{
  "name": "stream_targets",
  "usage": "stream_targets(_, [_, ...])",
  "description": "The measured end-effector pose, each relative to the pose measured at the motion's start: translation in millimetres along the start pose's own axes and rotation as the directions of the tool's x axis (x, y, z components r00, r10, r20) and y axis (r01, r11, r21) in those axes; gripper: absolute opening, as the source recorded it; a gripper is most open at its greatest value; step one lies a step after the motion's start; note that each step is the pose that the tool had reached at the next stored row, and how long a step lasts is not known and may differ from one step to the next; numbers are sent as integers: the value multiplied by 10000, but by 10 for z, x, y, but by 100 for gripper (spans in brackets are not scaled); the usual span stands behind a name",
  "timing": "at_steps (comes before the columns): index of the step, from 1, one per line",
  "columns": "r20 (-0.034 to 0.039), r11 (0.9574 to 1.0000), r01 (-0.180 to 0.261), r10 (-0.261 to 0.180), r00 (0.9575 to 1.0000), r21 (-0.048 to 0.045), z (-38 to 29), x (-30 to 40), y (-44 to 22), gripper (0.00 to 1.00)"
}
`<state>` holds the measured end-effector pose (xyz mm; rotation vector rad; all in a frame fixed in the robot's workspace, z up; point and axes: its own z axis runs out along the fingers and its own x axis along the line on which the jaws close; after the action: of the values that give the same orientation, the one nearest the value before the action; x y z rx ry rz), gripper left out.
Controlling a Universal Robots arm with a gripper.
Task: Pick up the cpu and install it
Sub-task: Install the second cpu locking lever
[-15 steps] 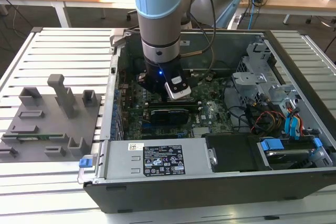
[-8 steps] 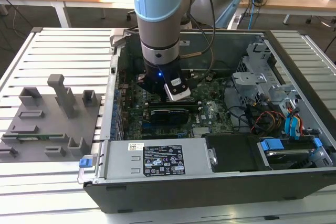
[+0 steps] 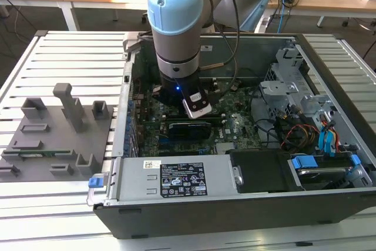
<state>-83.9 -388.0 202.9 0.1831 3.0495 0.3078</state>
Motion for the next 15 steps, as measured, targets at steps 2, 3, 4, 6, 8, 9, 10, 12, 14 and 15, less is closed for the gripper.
stream_targets(2, [-32, 9998, 40, -40, 10000, -184, 11, 10, -12, 11])
stream_targets(3, [-43, 9997, 54, -55, 10000, -255, 16, 14, -16, 11])
stream_targets(4, [-61, 9993, 78, -80, 9999, -361, 24, 20, -24, 11])
stream_targets(6, [-92, 9984, 131, -136, 9999, -551, 44, 32, -43, 11])
stream_targets(8, [-123, 9975, 189, -198, 9997, -678, 68, 40, -60, 11])
stream_targets(9, [-123, 9975, 193, -202, 9997, -680, 69, 40, -60, 11])
stream_targets(10, [-121, 9975, 196, -205, 9997, -683, 65, 39, -59, 11])
stream_targets(12, [-121, 9976, 198, -207, 9997, -665, -22, 33, -41, 11])
stream_targets(14, [-117, 9978, 202, -210, 9997, -628, -100, 28, -24, 11])
stream_targets(15, [-111, 9981, 205, -211, 9997, -578, -121, 26, -20, 11])
